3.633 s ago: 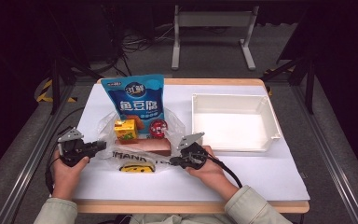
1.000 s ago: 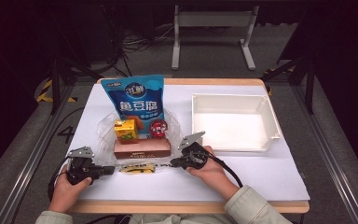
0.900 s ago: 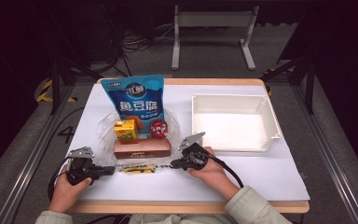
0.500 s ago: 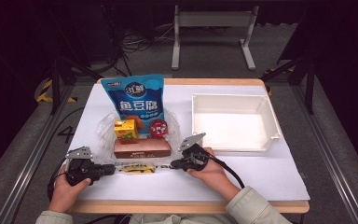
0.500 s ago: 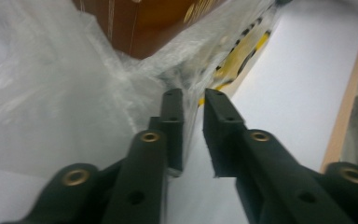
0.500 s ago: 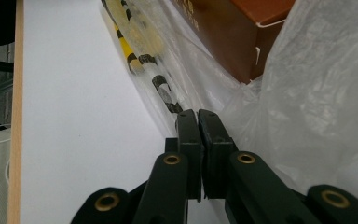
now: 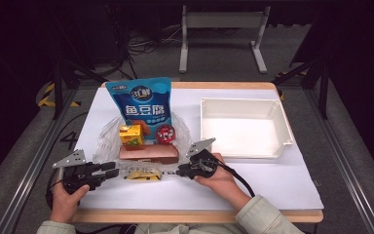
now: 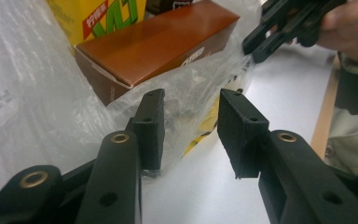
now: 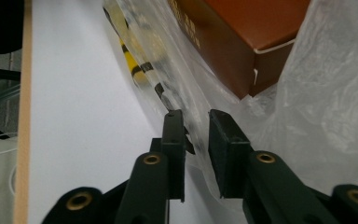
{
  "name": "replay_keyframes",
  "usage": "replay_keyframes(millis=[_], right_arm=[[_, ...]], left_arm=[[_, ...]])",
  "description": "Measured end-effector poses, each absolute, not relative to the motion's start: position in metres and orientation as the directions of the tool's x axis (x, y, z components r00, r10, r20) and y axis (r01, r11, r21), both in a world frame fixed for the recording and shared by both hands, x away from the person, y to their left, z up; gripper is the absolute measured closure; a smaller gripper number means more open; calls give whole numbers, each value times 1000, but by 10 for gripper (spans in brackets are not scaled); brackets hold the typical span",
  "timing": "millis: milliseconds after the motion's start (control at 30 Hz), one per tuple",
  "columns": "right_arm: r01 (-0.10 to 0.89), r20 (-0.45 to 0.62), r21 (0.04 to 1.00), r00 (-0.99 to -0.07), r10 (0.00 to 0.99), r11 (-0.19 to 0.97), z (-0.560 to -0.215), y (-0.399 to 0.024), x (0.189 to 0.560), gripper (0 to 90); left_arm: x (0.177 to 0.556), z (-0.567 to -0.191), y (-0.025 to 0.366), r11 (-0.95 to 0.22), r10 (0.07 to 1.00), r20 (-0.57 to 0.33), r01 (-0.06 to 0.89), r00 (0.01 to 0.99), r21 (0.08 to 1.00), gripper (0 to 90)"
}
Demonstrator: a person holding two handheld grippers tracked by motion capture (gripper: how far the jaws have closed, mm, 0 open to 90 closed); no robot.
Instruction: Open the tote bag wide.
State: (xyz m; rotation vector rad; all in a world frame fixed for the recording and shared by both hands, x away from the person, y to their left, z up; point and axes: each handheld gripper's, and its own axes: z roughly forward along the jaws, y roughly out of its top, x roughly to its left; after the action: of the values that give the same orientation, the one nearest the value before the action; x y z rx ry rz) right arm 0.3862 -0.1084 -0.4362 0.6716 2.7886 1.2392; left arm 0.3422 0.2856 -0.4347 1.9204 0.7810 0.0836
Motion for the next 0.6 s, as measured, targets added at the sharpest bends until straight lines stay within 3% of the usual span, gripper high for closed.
replay_keyframes(millis=[333,600], right_arm=[[327,142,773,-924,354,543,-415,-111,379,614],[290,123,814,-933,339,503,-397,-112,378,582]], left_arm=[[342,-433,285,-278,547,-262,468,795,839,623],[336,-424,290,-217,531,-265,431,805,876,593]])
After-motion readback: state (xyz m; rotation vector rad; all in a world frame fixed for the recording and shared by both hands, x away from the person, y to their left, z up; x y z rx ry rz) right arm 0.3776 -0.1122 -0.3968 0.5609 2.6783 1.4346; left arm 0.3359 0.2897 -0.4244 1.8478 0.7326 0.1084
